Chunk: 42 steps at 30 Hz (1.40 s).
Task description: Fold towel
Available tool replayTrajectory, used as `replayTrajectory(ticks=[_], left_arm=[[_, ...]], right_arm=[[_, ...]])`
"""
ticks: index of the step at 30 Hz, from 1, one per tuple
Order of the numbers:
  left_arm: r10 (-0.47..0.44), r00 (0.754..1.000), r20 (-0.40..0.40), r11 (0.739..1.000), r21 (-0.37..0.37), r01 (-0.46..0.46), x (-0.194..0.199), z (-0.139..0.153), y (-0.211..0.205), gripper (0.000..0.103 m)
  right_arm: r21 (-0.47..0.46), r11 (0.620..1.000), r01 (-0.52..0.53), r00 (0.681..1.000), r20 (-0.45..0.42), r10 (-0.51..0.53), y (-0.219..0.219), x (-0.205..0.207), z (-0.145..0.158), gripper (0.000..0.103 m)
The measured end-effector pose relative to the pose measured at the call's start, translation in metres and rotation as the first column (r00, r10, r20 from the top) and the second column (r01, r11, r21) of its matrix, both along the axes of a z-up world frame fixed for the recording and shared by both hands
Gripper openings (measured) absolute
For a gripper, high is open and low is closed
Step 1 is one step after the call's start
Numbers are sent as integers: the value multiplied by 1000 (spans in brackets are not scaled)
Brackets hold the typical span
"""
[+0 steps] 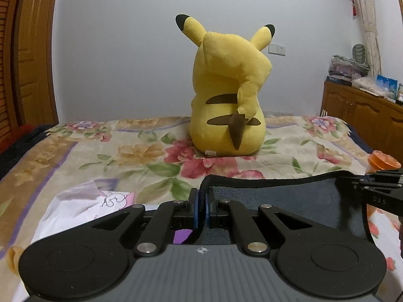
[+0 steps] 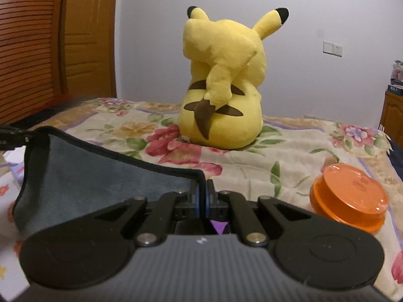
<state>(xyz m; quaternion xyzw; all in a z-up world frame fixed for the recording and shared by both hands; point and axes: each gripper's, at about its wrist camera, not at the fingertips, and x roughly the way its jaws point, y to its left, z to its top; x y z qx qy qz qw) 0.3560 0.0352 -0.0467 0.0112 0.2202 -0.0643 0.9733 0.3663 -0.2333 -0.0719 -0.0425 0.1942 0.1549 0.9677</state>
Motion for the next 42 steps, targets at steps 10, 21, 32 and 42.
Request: replayTrajectory(ticks=[10,21,32,42], left_arm=[[32,997,-67,999,33,-30,32,-37,3,8],[36,994,-107,999,41,-32,35,-62,6,22],[5,986,-169,999,54,4,-2,-69,5,36],[-21,977,-212,997,71,36,-36,-66,-2,45]], right_arm=[[-42,999,17,998,-54,-20,8,24,-34,5],[-60,997,55,993,-103,-61,9,26,-48,14],[-53,998,26,989,-142,-34,6,-15,-48,53],[-44,999,8,983,-182,-15,12,-54,-42,54]])
